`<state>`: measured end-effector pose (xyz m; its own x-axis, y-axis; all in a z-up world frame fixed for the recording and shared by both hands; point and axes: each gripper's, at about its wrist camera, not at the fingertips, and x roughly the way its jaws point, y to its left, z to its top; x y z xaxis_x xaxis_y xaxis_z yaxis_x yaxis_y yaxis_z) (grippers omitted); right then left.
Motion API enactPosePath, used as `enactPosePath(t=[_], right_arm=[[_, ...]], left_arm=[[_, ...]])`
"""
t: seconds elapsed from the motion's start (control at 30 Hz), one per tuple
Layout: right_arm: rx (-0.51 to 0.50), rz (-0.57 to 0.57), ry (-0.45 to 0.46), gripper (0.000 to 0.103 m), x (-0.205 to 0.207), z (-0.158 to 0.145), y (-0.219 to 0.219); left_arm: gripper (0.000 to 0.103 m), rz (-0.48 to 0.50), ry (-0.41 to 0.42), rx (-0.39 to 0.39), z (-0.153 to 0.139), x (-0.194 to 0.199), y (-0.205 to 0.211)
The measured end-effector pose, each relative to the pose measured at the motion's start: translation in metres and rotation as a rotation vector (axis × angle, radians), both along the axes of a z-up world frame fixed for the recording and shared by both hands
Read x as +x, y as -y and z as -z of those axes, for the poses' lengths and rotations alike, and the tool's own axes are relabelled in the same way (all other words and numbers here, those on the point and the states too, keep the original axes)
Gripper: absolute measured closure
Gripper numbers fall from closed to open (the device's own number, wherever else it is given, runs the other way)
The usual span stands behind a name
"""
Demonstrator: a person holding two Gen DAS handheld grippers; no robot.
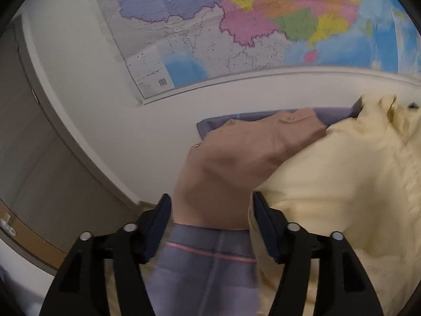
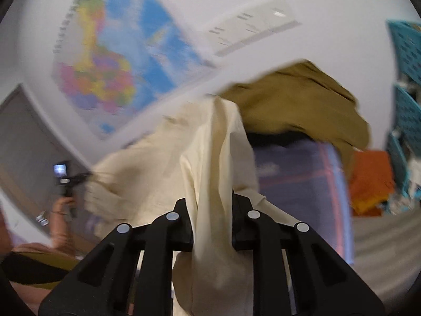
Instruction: Fold large clothes
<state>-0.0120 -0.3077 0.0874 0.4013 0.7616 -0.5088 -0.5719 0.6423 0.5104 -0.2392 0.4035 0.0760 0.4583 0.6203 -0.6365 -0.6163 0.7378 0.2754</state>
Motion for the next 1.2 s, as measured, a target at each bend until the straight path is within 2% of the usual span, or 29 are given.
enactPosePath(t=[0.07,0.1,0.13,0.2,0.27,0.3,0.33,0.4,0.43,0.47,0.57,0.63,0.7,0.73,0.8,0.83,0.9,0.93,0.97,1.03,1.07,1.1,1.13,1.2], right_arm=[[0.008,-0.101,0.013,0.086,-0.007,-0.022,-0.025],[0.001,-0.142,0.021,0.085,-0.011,-0.03,-0.04],[0.005,-0.196,0.02,0.085,-0.015,-0.038,-0.059],[-0.001,-0.288,0.014,0.082,-0.02,-0.048,-0.095],[-0.021,-0.365,0.016,0.076,-0.024,-0.051,-0.136],[-0.012,-0.398,-0.018,0.067,-0.022,-0.048,-0.16],[-0.017,-0.424,-0.052,0.065,-0.017,-0.043,-0.185],[-0.026,-0.456,-0.087,0.06,-0.008,-0.029,-0.224],[-0.044,-0.484,-0.121,0.046,-0.003,-0.015,-0.252],[-0.066,-0.502,-0.151,0.041,0.001,-0.003,-0.272],[-0.143,-0.529,-0.182,0.04,0.011,0.023,-0.31],[-0.147,-0.521,-0.157,0.039,0.016,0.023,-0.308],[-0.101,-0.486,-0.106,0.038,0.026,0.012,-0.289],[-0.115,-0.394,-0.018,0.034,0.036,0.003,-0.271],[-0.189,-0.223,0.088,0.026,0.057,-0.001,-0.246],[-0.247,-0.128,0.11,0.025,0.072,0.004,-0.234],[-0.324,-0.032,0.084,0.024,0.099,0.021,-0.221],[-0.343,-0.004,0.049,0.024,0.112,0.032,-0.214],[-0.311,-0.001,-0.03,0.024,0.129,0.05,-0.206],[-0.229,-0.04,-0.158,0.029,0.151,0.078,-0.201],[-0.22,-0.054,-0.174,0.034,0.155,0.084,-0.202],[-0.211,-0.067,-0.18,0.052,0.155,0.089,-0.204],[-0.172,-0.106,-0.197,0.075,0.157,0.093,-0.206],[-0.156,-0.118,-0.184,0.091,0.154,0.087,-0.206]], left_arm=[[0.041,0.097,0.178,-0.204,-0.012,-0.012,-0.004],[0.041,0.125,0.244,-0.254,-0.018,-0.017,-0.004],[0.04,0.131,0.267,-0.241,-0.021,-0.021,0.0],[0.034,0.214,0.275,-0.194,-0.028,-0.018,0.021],[0.031,0.308,0.283,-0.205,-0.032,-0.012,0.044],[0.031,0.37,0.28,-0.216,-0.031,-0.007,0.057],[0.03,0.412,0.275,-0.226,-0.028,-0.003,0.068],[0.029,0.512,0.252,-0.272,-0.018,0.01,0.09],[0.029,0.575,0.238,-0.307,-0.011,0.018,0.103],[0.029,0.608,0.232,-0.333,-0.006,0.024,0.109],[0.029,0.718,0.195,-0.436,0.012,0.039,0.132],[0.028,0.771,0.167,-0.475,0.022,0.044,0.143],[0.023,0.848,0.109,-0.517,0.036,0.05,0.155],[0.022,0.872,0.09,-0.525,0.042,0.052,0.161],[0.022,0.922,0.031,-0.523,0.057,0.059,0.176],[0.022,0.944,-0.023,-0.504,0.067,0.064,0.186],[0.022,0.97,-0.119,-0.5,0.086,0.076,0.198],[0.022,0.982,-0.17,-0.502,0.097,0.082,0.205],[0.022,0.988,-0.202,-0.501,0.104,0.084,0.208],[0.029,0.983,-0.264,-0.508,0.118,0.093,0.212],[0.046,0.994,-0.287,-0.533,0.123,0.098,0.213],[0.065,1.001,-0.298,-0.554,0.126,0.102,0.212],[0.072,0.996,-0.301,-0.546,0.125,0.106,0.21],[0.084,0.981,-0.273,-0.491,0.112,0.112,0.203]])
